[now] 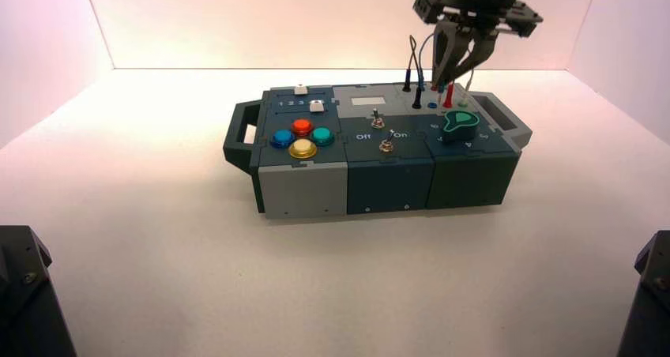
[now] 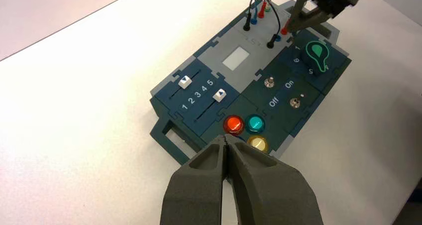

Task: Insert the blue wire.

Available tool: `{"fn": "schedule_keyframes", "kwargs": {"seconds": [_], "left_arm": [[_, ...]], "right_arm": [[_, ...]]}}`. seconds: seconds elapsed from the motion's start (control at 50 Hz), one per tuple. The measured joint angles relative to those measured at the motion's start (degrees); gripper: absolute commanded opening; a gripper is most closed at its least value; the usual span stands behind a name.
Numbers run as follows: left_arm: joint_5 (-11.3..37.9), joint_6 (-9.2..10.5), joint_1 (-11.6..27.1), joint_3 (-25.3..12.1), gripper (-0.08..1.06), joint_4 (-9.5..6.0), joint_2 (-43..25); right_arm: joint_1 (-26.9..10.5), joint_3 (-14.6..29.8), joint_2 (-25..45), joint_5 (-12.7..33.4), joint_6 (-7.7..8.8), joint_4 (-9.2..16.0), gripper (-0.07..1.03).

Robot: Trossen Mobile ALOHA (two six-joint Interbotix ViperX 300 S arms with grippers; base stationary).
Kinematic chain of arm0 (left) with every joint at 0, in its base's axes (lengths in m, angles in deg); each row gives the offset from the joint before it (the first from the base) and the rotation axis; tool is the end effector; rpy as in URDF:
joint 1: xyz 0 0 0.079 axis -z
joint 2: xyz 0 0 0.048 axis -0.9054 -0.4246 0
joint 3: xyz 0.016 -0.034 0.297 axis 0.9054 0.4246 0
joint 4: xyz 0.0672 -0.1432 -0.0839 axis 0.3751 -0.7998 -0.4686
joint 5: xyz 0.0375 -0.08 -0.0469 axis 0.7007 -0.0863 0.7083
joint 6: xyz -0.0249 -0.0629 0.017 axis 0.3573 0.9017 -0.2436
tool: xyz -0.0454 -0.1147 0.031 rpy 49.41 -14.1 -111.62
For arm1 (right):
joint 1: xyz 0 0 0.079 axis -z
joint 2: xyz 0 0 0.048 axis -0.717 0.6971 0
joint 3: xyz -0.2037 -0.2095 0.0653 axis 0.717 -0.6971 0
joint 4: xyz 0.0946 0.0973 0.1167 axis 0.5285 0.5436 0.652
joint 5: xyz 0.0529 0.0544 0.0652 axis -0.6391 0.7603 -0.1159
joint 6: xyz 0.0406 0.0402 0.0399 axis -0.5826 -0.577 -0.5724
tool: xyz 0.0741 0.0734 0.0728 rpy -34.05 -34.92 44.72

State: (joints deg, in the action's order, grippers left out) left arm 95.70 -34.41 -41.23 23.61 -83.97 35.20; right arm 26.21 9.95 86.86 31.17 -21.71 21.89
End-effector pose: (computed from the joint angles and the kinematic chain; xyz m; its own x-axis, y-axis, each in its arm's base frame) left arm 0.2134 -0.1545 0.1760 0.4913 -0.5260 -0.6942 0.6777 0.7315 -0.0746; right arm 0.3046 0.1370 0.0714 0.2349 0.2284 -0.9448 -0.2699 0.9491 0.1623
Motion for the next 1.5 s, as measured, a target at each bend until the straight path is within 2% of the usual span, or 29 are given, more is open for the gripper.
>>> {"fn": "schedule_keyframes", "kwargs": {"seconds": [0.26, 0.42, 0.68, 1.06, 1.5], "left_arm": [[0.0, 0.00, -0.1, 0.0, -0.03, 0.00, 0.0], [-0.1, 0.00, -0.1, 0.0, -0.03, 0.00, 0.1], [-0.2, 0.00, -0.1, 0.0, -0.03, 0.00, 0.1], [-0.2, 0.00, 0.0, 0.0, -0.03, 0.00, 0.1], [-0.3, 0.00, 0.0, 0.0, -0.03, 0.00, 0.1]], "right_arm": [[0.0, -1.8, -1.5, -2.8, 0.00, -0.4, -0.03], [-1.1, -5.3, -1.6, -9.9, 0.00, -2.2, -0.03], [-2.0, -6.9, -1.7, -14.6, 0.00, -4.3, -0.03], [-2.0, -7.9, -2.2, -18.1, 0.00, -5.5, -0.03], [-2.0, -7.9, -2.1, -18.7, 0.00, -5.6, -0.03]]}}
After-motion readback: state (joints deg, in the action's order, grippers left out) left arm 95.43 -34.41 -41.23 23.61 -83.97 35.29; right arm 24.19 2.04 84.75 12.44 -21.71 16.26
